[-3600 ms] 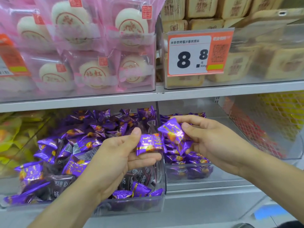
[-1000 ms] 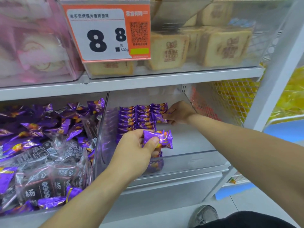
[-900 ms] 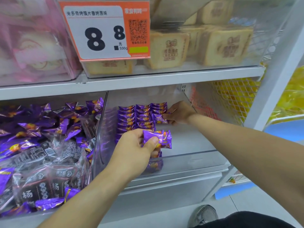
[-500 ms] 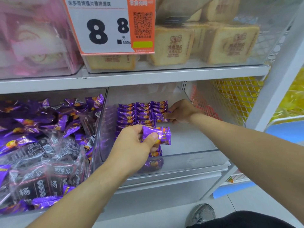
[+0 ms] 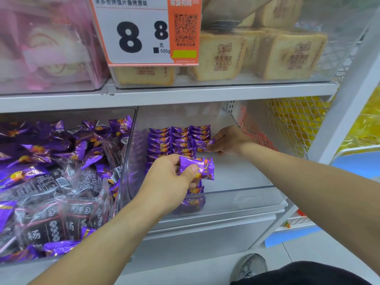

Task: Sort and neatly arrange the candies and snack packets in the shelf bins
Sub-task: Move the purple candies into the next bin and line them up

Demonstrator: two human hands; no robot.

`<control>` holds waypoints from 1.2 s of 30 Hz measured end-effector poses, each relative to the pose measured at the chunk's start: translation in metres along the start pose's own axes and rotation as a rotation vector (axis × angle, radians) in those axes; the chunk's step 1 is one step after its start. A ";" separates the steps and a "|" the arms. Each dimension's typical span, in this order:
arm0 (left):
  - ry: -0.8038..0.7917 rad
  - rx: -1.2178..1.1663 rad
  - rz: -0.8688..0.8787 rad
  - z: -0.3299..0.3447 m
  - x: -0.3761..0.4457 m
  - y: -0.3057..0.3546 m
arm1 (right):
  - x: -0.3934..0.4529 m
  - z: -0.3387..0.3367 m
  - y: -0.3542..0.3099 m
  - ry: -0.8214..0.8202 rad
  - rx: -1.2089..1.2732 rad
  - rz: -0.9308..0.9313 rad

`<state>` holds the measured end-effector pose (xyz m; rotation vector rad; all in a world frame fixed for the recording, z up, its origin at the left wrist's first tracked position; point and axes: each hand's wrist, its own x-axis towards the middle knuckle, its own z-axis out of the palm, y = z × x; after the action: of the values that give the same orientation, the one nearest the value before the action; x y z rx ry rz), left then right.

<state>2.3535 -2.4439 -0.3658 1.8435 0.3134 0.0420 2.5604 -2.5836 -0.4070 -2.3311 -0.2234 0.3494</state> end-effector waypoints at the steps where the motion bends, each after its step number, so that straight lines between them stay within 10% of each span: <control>1: -0.001 -0.004 0.000 0.000 0.000 0.000 | -0.001 0.000 0.000 0.001 -0.009 0.008; 8: 0.033 -0.057 0.043 -0.002 -0.001 0.001 | -0.035 -0.026 -0.032 0.205 0.061 -0.275; 15: 0.068 -0.034 0.189 -0.002 -0.003 0.006 | -0.116 -0.043 -0.040 -0.479 0.240 -0.449; 27: -0.117 0.514 0.266 -0.012 -0.011 0.002 | -0.057 -0.047 -0.002 -0.088 -0.181 -0.284; 36: -0.166 0.490 0.279 -0.010 -0.012 -0.006 | -0.016 -0.002 -0.009 -0.108 -0.202 -0.165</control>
<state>2.3388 -2.4355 -0.3670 2.3502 -0.0617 0.0036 2.5451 -2.5825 -0.3964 -2.4727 -0.5217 0.3865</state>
